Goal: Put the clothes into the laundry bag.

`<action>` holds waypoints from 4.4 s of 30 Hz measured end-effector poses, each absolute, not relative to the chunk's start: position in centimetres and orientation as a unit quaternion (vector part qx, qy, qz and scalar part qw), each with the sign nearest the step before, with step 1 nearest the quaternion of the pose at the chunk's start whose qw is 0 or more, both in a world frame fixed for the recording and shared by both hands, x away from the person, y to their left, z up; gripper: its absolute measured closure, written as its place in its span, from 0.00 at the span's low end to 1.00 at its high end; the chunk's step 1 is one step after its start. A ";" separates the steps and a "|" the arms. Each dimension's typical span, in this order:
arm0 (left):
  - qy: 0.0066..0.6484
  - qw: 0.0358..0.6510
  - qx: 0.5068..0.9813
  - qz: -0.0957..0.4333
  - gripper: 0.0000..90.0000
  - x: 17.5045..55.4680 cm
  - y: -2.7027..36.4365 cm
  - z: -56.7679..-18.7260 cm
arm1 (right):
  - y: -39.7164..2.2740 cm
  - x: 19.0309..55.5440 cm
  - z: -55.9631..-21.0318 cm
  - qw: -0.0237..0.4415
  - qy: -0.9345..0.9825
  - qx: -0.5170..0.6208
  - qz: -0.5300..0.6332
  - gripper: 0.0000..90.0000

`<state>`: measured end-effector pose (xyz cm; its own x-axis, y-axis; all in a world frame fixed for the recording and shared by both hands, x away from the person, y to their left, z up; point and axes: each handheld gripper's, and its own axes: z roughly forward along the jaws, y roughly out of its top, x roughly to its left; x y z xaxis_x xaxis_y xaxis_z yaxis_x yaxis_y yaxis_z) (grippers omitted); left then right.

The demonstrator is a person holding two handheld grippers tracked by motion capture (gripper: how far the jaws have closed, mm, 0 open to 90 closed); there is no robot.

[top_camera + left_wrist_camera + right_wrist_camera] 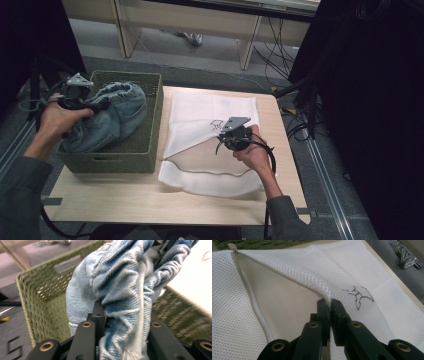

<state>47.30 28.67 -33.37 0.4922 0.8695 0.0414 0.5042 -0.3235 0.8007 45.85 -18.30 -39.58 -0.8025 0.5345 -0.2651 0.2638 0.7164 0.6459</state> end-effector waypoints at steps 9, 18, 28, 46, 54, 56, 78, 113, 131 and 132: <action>0.430 0.415 0.762 0.250 0.78 44.2 29.2 -29.0 | -18.2 45.9 -39.6 0.229 0.895 0.227 0.309 0.96; 0.395 0.476 0.752 0.228 0.78 40.2 28.5 -26.6 | -18.3 45.9 -39.4 0.226 0.898 0.224 0.305 0.96; 0.356 0.527 0.744 0.203 0.78 37.0 27.4 -24.6 | -18.4 46.0 -39.4 0.224 0.900 0.218 0.305 0.96; 0.237 0.605 0.751 0.115 0.78 31.9 20.9 -20.4 | -18.7 45.9 -39.1 0.221 0.893 0.233 0.314 0.97; 0.223 0.576 0.785 0.051 0.78 33.3 15.3 -24.9 | -19.2 46.1 -38.6 0.217 0.886 0.234 0.338 0.97; 0.220 0.564 0.795 0.037 0.77 33.9 14.0 -26.2 | -19.3 46.1 -38.4 0.218 0.885 0.231 0.340 0.97; 0.293 0.422 0.857 0.034 0.77 41.8 3.8 -40.4 | -20.6 45.2 -34.8 0.240 0.861 0.232 0.384 0.98; 0.365 0.373 0.841 0.143 0.18 39.4 6.0 -41.7 | -18.8 45.2 -37.4 0.218 0.889 0.220 0.339 0.98; 0.347 0.420 0.824 0.153 0.78 42.7 1.8 -42.3 | -16.9 44.6 -36.7 0.212 0.890 0.193 0.353 0.98; 0.348 0.421 0.821 0.167 0.78 43.5 1.5 -42.3 | -16.9 44.5 -36.5 0.211 0.889 0.194 0.357 0.98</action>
<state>43.53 1.49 -42.29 0.7015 0.7125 -0.0181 0.4309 -0.4039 0.8070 44.52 -16.86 -36.52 -0.8356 0.4954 -0.2373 0.1939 0.6702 0.7164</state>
